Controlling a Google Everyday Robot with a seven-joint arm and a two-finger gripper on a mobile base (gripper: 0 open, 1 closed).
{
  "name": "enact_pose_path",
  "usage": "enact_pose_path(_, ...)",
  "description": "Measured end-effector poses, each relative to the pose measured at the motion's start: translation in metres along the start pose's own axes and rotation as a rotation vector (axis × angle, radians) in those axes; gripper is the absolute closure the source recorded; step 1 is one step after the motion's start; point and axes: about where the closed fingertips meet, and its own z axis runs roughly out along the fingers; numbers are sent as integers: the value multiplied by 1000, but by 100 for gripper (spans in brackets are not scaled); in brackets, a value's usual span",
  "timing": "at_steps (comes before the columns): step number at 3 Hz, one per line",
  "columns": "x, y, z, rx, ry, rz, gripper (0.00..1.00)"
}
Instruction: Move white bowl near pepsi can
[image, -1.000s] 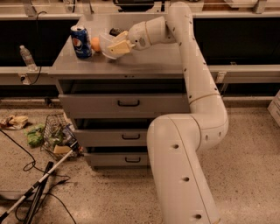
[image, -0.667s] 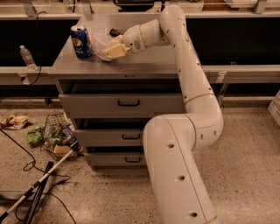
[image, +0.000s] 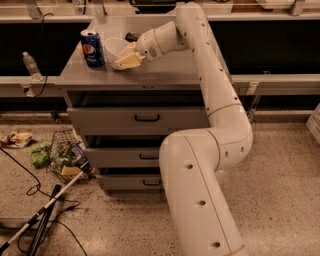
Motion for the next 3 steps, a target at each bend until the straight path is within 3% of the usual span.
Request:
enact_pose_path(1,-2,-7,-1,33,21,-17,52)
enact_pose_path(3,-9,-24,-5,105,30,-61,5)
